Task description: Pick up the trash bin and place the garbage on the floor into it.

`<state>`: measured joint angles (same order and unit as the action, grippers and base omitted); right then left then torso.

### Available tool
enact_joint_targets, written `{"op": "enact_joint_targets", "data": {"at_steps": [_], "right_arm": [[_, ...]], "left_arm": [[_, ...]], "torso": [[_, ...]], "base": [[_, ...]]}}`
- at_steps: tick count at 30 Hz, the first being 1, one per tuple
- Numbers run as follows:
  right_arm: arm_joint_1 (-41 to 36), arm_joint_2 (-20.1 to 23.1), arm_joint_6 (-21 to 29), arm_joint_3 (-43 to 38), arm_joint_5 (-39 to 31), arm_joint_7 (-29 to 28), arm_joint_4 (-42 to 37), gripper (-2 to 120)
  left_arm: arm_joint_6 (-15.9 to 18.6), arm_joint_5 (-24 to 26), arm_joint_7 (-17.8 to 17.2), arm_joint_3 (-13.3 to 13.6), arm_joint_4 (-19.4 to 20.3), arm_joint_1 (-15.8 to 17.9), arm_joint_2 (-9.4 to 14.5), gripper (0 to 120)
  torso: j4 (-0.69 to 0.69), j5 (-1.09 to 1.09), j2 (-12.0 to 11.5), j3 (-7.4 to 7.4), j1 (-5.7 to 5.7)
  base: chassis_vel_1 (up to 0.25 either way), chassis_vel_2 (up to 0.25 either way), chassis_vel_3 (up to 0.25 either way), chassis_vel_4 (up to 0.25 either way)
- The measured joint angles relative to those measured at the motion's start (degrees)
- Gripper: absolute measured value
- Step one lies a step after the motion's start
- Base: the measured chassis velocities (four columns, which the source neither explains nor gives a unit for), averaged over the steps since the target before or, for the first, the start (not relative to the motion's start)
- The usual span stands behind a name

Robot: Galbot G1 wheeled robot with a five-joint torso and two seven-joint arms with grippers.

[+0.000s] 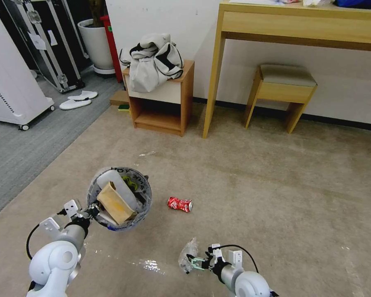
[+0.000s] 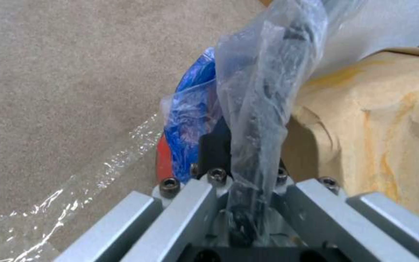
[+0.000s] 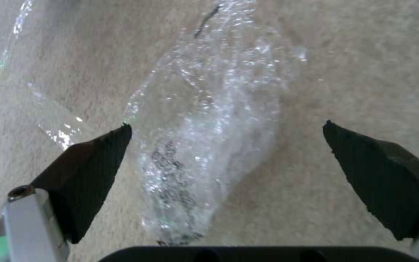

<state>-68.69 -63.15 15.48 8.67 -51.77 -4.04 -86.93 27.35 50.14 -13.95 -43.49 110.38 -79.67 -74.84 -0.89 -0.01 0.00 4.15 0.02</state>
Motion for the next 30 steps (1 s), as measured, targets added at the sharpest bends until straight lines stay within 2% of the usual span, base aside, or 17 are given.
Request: {"op": "enact_joint_targets", "data": {"at_steps": [23, 30], "right_arm": [[2.9, -7.0, 0.1, 1.4, 3.0, -0.9, 6.5, 100], [2.7, -7.3, 0.2, 0.9, 4.3, -1.0, 7.1, 79]], "left_arm": [[-1.2, -0.3, 1.1, 0.5, -1.1, -0.1, -0.5, 0], [-1.4, -0.4, 1.3, 0.6, -1.1, -0.4, -0.5, 0]], "torso": [[0.0, 0.01, 0.0, 0.0, 0.0], [-0.02, -0.02, 0.0, -0.01, -0.01]], "base": [[0.0, 0.0, 0.0, 0.0], [0.0, 0.0, 0.0, 0.0]]}}
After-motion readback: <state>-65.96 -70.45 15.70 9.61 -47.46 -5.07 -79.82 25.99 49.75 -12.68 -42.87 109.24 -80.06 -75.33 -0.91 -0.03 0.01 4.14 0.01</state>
